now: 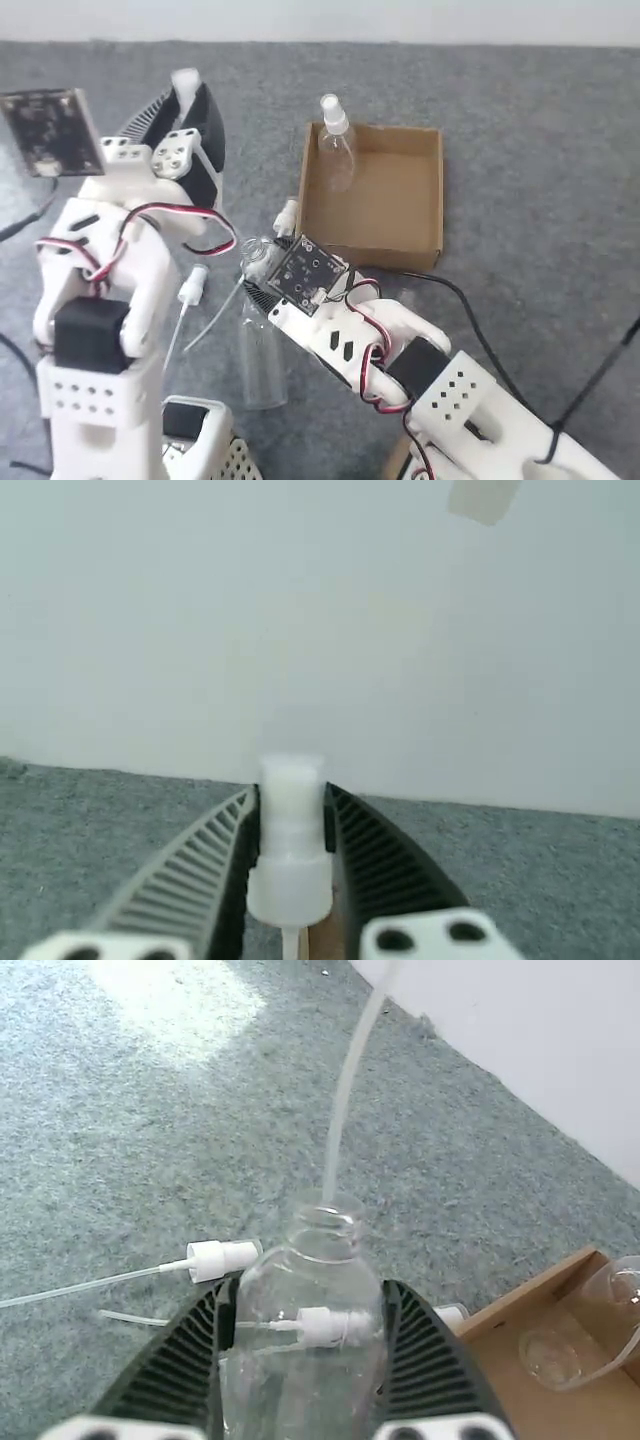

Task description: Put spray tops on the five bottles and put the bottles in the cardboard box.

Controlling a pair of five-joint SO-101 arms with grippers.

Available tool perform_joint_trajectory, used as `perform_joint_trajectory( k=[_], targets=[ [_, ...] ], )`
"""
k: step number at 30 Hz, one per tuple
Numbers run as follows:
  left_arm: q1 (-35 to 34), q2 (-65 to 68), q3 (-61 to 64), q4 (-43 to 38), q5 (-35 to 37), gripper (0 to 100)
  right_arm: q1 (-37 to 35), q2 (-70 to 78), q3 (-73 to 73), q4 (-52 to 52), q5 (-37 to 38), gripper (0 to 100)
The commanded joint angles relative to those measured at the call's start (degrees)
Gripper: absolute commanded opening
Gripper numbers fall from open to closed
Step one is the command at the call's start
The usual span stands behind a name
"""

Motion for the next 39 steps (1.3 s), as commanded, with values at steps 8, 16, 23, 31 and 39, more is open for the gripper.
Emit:
perform_joint_trajectory(
  k=[8,16,23,31,39],
  targets=[
    [6.7,0.0,6.0,3.5,0.5,1,2.4,-0.3,-0.5,1.5,-0.3,0.6],
    [6.9,0.0,8.3,4.2,0.5,1,5.0,-0.3,-0.1,-2.2,-0.9,0.6],
    [6.9,0.0,13.8,3.8,0.5,1,5.8,-0.2,5.3,-19.3,-4.7,0.6],
    [7.3,0.0,17.2,4.2,0.5,1,10.7,0.0,4.3,-20.7,-15.0,0.6],
    [7.4,0.0,17.1,5.2,0.3,1,10.9,0.4,4.4,-20.6,-15.0,0.6]
  ],
)
